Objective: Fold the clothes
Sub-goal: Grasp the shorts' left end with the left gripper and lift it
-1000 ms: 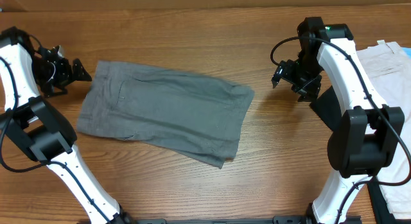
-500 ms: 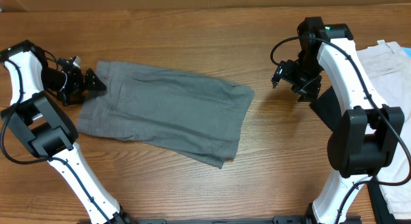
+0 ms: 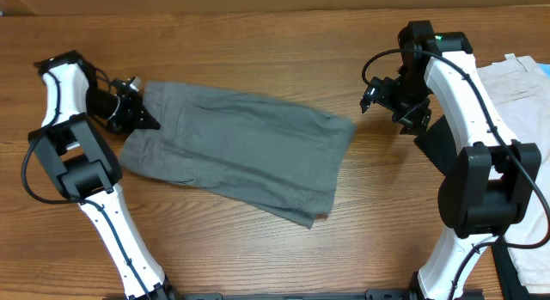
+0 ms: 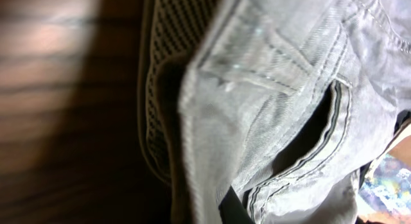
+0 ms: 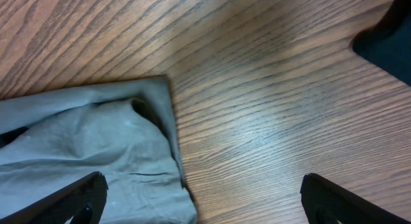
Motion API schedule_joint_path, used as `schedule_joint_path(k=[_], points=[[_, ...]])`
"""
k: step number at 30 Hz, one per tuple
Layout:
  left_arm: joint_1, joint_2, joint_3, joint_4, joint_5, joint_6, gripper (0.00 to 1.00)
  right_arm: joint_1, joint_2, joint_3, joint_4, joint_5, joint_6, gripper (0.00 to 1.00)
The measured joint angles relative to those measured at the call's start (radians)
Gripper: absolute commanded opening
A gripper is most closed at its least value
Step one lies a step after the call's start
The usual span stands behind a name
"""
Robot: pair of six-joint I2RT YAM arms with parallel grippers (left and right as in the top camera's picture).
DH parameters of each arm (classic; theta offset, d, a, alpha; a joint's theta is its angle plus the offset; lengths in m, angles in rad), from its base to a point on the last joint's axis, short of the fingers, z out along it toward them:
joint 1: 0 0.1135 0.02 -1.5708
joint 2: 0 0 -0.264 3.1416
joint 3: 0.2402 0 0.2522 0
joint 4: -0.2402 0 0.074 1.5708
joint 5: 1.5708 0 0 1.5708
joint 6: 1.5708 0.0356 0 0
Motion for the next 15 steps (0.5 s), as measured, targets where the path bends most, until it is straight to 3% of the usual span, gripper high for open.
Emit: schedule_joint_path(k=[8, 15], points=[[-0.012, 0.008, 0.091, -0.034, -0.141, -0.221, 0.04, 0.0, 0.0, 0.0, 0.001, 0.0, 0.0, 1.0], [0.038, 0.052, 0.36, -0.177, -0.333, -0.373, 0.04, 0.0, 0.0, 0.0, 0.04, 0.0, 0.0, 1.0]])
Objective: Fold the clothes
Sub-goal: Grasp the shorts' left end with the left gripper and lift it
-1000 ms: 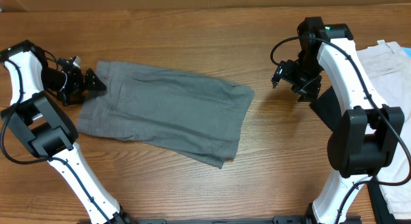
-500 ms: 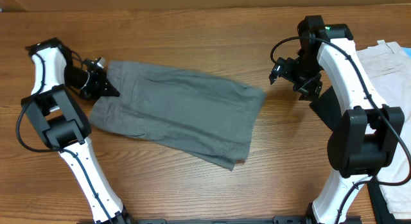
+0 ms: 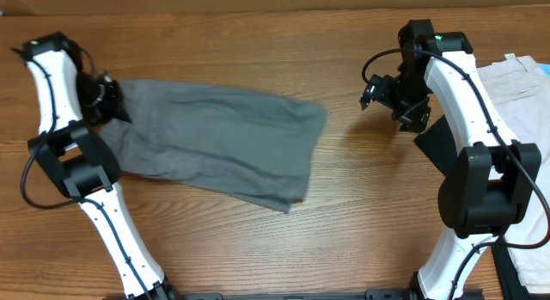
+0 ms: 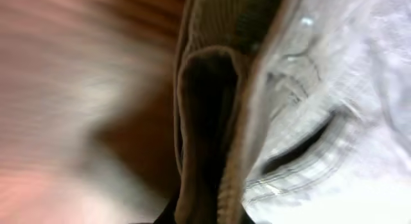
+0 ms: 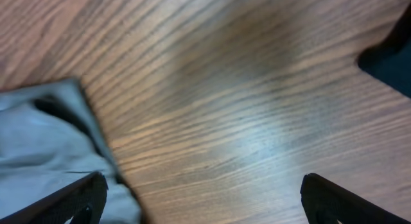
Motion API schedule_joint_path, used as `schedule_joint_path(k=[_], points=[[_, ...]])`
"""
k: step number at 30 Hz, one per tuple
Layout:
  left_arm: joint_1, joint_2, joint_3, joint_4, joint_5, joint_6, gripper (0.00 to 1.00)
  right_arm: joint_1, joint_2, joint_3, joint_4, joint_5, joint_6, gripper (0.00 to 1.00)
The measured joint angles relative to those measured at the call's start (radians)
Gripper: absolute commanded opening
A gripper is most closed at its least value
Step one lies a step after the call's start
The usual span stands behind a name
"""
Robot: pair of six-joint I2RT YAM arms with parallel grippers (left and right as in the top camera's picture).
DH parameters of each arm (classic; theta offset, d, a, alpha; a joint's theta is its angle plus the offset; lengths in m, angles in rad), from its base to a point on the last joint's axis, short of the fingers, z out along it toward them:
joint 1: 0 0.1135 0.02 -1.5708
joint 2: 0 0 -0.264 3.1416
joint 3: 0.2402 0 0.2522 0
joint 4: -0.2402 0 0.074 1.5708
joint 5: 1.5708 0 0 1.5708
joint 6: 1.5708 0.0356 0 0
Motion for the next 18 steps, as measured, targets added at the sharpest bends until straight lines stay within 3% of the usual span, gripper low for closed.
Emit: schedule_joint_path(k=[3, 9, 18], points=[[0.018, -0.005, 0.099, -0.011, -0.018, -0.025, 0.04, 0.0, 0.0, 0.0, 0.034, 0.0, -0.001, 1.0], [-0.027, -0.068, 0.117, -0.014, -0.025, -0.048, 0.04, 0.0, 0.0, 0.0, 0.104, 0.0, 0.0, 1.0], [-0.266, -0.239, 0.12, -0.014, -0.04, -0.048, 0.04, 0.0, 0.0, 0.0, 0.162, 0.0, 0.0, 1.0]])
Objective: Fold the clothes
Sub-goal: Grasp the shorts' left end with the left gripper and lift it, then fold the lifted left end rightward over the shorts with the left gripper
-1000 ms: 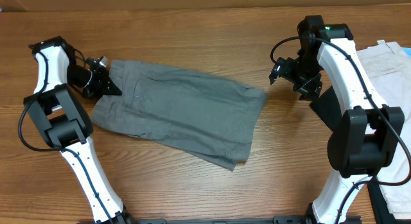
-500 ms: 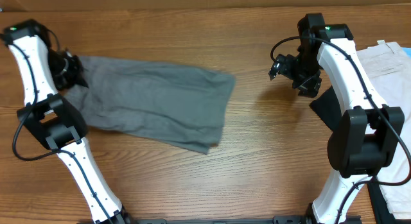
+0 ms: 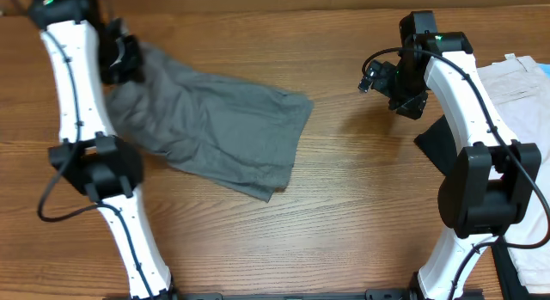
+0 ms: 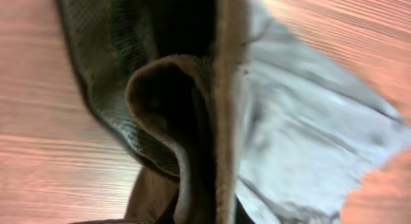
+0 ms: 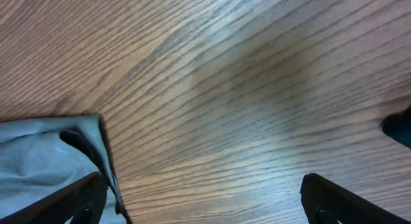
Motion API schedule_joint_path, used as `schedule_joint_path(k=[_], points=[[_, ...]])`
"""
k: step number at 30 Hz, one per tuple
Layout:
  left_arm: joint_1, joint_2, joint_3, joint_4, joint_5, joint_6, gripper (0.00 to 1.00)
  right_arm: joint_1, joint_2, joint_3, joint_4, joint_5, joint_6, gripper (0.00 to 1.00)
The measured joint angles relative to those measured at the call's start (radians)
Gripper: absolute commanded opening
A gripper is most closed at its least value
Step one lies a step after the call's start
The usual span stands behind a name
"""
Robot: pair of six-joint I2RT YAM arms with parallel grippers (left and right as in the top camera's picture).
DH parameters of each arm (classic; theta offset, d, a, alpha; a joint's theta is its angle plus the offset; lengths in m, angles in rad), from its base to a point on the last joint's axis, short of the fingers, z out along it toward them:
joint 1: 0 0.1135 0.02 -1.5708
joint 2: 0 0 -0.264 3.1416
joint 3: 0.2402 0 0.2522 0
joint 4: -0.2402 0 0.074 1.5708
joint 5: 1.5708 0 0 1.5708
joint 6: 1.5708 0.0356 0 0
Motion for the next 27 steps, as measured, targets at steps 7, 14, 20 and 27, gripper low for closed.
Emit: schedule_joint_path(k=[7, 14, 20, 27], points=[[-0.225, -0.035, -0.024, 0.002, -0.017, 0.0, 0.04, 0.0, 0.0, 0.0, 0.0, 0.0, 0.0, 1.0], [-0.372, -0.035, -0.083, 0.0, -0.022, 0.008, 0.04, 0.0, 0.0, 0.0, 0.0, 0.0, 0.0, 1.0], [-0.448, -0.035, -0.093, 0.002, -0.003, 0.009, 0.11, 0.0, 0.0, 0.0, 0.0, 0.001, 0.0, 1.0], [-0.484, -0.035, -0.235, 0.022, 0.024, 0.013, 0.04, 0.0, 0.0, 0.0, 0.0, 0.0, 0.0, 1.0]])
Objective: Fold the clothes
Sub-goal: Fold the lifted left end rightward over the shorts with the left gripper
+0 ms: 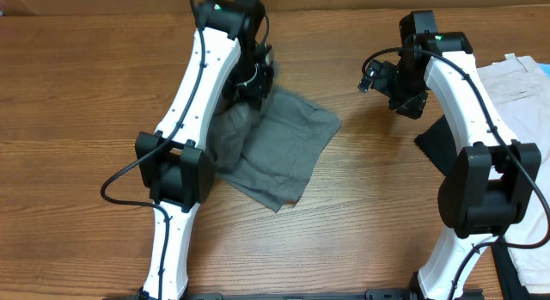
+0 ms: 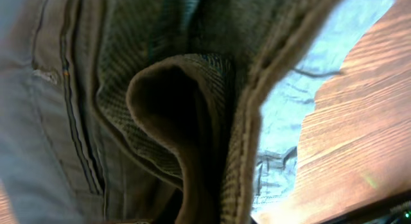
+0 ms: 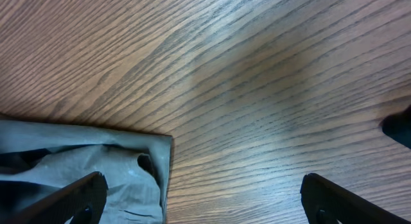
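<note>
The grey shorts [image 1: 288, 150] lie bunched in the middle of the table, their waist end lifted and doubled over toward the right. My left gripper [image 1: 254, 76] hangs above their far edge, shut on the waistband [image 2: 192, 115], which fills the left wrist view and hides the fingers. To the right, my right gripper [image 1: 385, 83] hovers open over bare wood with nothing between its fingers [image 3: 83, 198]. A hem corner of the shorts [image 3: 96, 166] shows at the lower left of the right wrist view.
A pale folded garment [image 1: 516, 85] lies at the table's right edge behind the right arm. The wooden table [image 1: 387, 214] runs to a cardboard-coloured wall at the back. A dark object [image 3: 401, 124] sits at the right wrist view's edge.
My left gripper, still shut on the waistband, has moved from the far left to the table's middle. The waist end now lies over the rest of the shorts. The hem end has shifted slightly right.
The shorts lay spread flat with my left gripper shut on the waistband at their left end. Then they sat further left, then the waist end was raised at the far left. Now it hangs over the middle. My right gripper stayed open and nearly still.
</note>
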Motion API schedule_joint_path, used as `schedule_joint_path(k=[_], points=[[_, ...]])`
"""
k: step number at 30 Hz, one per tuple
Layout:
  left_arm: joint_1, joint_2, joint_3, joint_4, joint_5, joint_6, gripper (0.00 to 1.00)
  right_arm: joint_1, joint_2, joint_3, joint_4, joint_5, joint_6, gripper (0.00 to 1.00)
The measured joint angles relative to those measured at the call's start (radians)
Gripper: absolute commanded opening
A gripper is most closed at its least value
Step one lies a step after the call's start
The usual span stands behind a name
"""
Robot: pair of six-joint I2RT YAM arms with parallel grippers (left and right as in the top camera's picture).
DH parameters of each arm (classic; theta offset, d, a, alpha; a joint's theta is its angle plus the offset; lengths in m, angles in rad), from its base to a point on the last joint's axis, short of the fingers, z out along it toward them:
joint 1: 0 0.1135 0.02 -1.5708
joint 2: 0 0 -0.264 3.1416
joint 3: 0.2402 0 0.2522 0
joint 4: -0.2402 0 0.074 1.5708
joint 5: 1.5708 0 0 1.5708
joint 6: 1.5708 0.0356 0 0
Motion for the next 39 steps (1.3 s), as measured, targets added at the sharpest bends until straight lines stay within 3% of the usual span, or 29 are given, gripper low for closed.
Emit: schedule_joint_path(k=[5, 8, 10, 14, 16, 20, 28, 39], points=[[0.0, 0.0, -0.125, 0.051, 0.051, 0.0, 0.04, 0.0, 0.0, 0.0, 0.0, 0.0, 0.0, 1.0], [0.0, 0.0, -0.183, 0.098, 0.087, 0.012, 0.09, 0.0, 0.0, 0.0, 0.0, 0.0, 0.0, 1.0], [-0.006, 0.0, -0.212, 0.132, 0.103, 0.019, 0.23, 0.0, 0.0, 0.0, 0.0, 0.0, 0.0, 1.0], [-0.025, 0.0, -0.254, 0.217, 0.135, 0.018, 0.31, 0.0, 0.0, 0.0, 0.0, 0.0, 0.0, 1.0], [-0.037, 0.0, -0.261, 0.253, 0.143, 0.014, 0.56, 0.0, 0.0, 0.0, 0.0, 0.0, 0.0, 1.0], [-0.057, 0.0, -0.262, 0.305, 0.157, 0.0, 0.74, 0.0, 0.0, 0.0, 0.0, 0.0, 0.0, 1.0], [-0.058, 0.0, -0.256, 0.337, 0.218, -0.006, 0.69, 0.0, 0.0, 0.0, 0.0, 0.0, 0.0, 1.0], [0.039, -0.002, -0.021, 0.148, 0.145, -0.006, 0.66, 0.0, 0.0, 0.0, 0.0, 0.0, 0.0, 1.0]])
